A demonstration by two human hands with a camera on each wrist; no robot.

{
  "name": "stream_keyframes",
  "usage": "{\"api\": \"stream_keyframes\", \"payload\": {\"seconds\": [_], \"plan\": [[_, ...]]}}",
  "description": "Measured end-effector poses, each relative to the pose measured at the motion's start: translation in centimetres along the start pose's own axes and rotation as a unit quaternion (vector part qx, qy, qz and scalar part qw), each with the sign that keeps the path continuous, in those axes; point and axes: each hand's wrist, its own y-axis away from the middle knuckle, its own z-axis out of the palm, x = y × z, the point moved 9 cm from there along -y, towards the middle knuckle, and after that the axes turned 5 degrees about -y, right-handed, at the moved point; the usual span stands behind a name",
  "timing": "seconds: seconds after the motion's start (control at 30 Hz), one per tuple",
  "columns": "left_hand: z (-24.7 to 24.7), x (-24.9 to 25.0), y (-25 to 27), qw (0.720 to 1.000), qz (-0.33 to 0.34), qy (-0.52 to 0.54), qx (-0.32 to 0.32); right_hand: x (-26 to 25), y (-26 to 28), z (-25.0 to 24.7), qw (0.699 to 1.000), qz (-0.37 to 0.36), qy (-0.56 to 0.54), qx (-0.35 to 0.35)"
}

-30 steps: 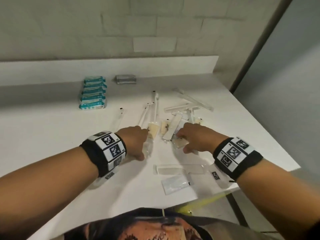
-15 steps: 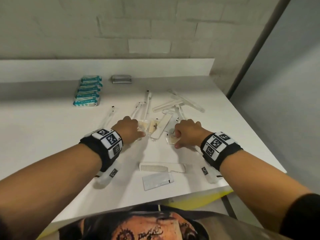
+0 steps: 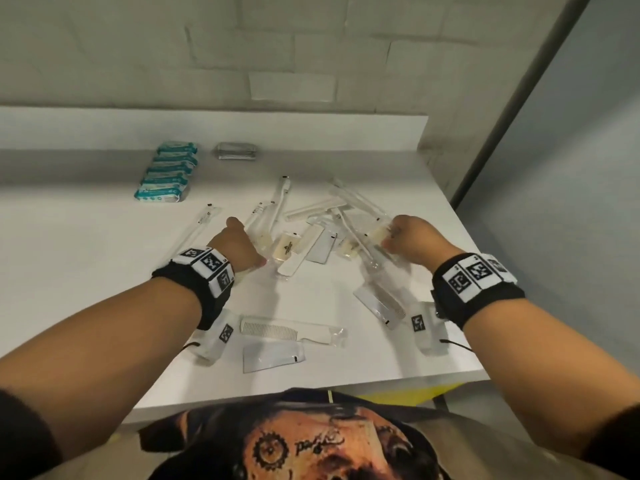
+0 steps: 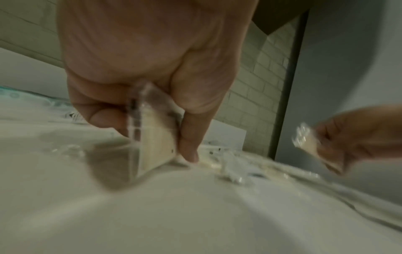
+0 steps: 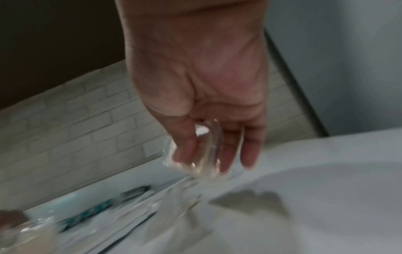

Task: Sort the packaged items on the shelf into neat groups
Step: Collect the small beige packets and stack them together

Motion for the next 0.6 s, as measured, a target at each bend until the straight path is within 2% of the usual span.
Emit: {"api": "stream_keyframes", "payload": {"seconds": [0.07,0.13,0.2,0.27,0.37,0.43,0.5,0.6], "plan": [[-1.3,1.1,0.3,0.999,0.017,-0.008,0.030,1.6,0.0,0.0,0.997,0.050,0.026,-0.054],[-2.1,2.7,0.3,0.998,0.037,0.005,0.048,2.5,0.8,1.4,0.988,0.081,-0.015,-0.131],[-1.9,4.5,0.1,0.998,0.054,0.009,0.033,2.4,1.8,3.3,0.976,0.077,-0.046,-0.197],[-0.7,5.7,-0.2,0.998,0.054,-0.009,-0.001,2.1,2.6,4.9,0.971,0.059,-0.030,-0.231],[1.4,6.4,-0.6,0.997,0.040,-0.062,-0.032,0.8,2.3,6.0,0.974,-0.001,0.008,-0.227],[2.0,6.5,-0.9,0.997,0.026,-0.074,-0.019,-0.3,1.6,5.6,0.976,-0.066,0.035,-0.207],[2.1,6.3,-0.8,0.998,0.015,-0.064,-0.014,-0.9,0.6,4.4,0.982,-0.097,0.050,-0.154],[2.6,5.7,-0.9,0.999,0.010,-0.039,-0.032,-0.6,-2.1,1.7,0.993,-0.094,0.029,-0.062]]}}
